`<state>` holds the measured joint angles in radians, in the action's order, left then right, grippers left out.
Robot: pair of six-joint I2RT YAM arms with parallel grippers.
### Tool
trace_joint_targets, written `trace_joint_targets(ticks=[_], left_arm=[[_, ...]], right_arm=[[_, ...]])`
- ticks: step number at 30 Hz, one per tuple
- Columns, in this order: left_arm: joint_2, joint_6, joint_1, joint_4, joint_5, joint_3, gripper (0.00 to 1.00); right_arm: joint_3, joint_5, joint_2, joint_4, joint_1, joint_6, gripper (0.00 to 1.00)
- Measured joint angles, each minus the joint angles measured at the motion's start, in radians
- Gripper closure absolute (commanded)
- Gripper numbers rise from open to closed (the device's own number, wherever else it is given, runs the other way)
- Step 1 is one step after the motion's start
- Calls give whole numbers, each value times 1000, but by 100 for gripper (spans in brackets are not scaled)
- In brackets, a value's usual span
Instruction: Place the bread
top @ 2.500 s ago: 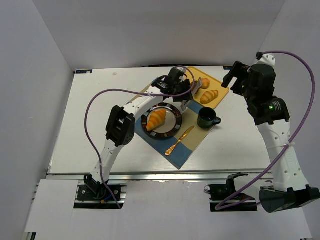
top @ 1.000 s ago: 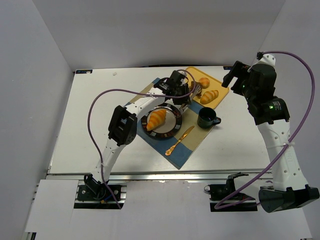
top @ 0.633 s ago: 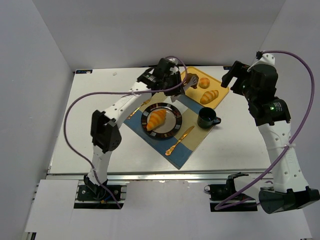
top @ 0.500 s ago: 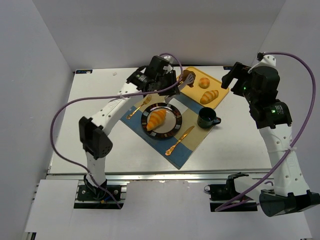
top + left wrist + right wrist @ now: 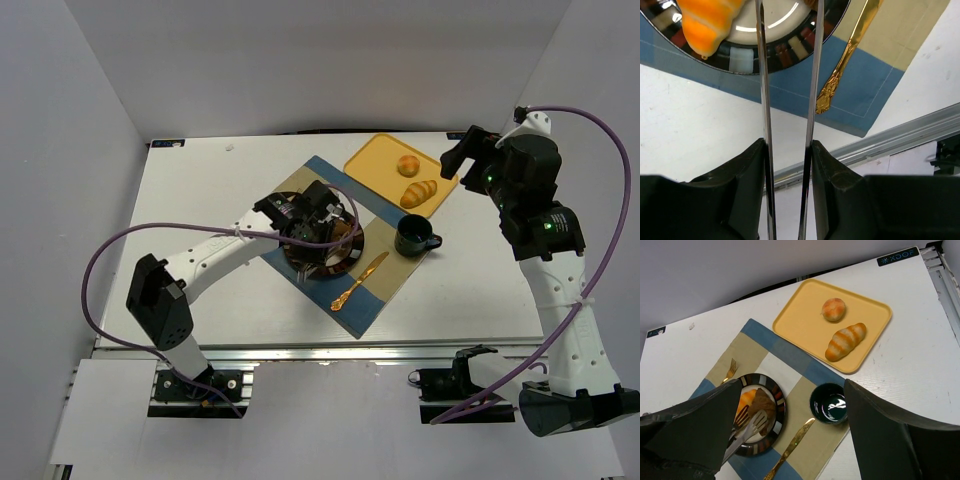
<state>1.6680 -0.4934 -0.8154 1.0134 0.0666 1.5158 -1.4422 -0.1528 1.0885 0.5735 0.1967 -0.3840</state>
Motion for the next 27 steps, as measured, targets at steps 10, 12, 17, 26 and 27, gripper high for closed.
trace_joint_targets(ticks=[10, 12, 17, 26, 27], left_arm=[[-36, -13, -14, -40, 31, -44, 58], [-36, -13, -18, -34, 33, -30, 53], [-35, -15, -21, -14, 39, 27, 41], [-28, -16, -32, 16, 42, 105, 38], [-26, -16, -32, 19, 42, 105, 38]], right_arm=[[1, 14, 0, 0, 0, -2, 11], [1, 18, 0, 0, 0, -4, 11], [1, 23, 0, 0, 0, -5, 11], [1, 25, 0, 0, 0, -6, 11], [1, 25, 0, 0, 0, -6, 11]])
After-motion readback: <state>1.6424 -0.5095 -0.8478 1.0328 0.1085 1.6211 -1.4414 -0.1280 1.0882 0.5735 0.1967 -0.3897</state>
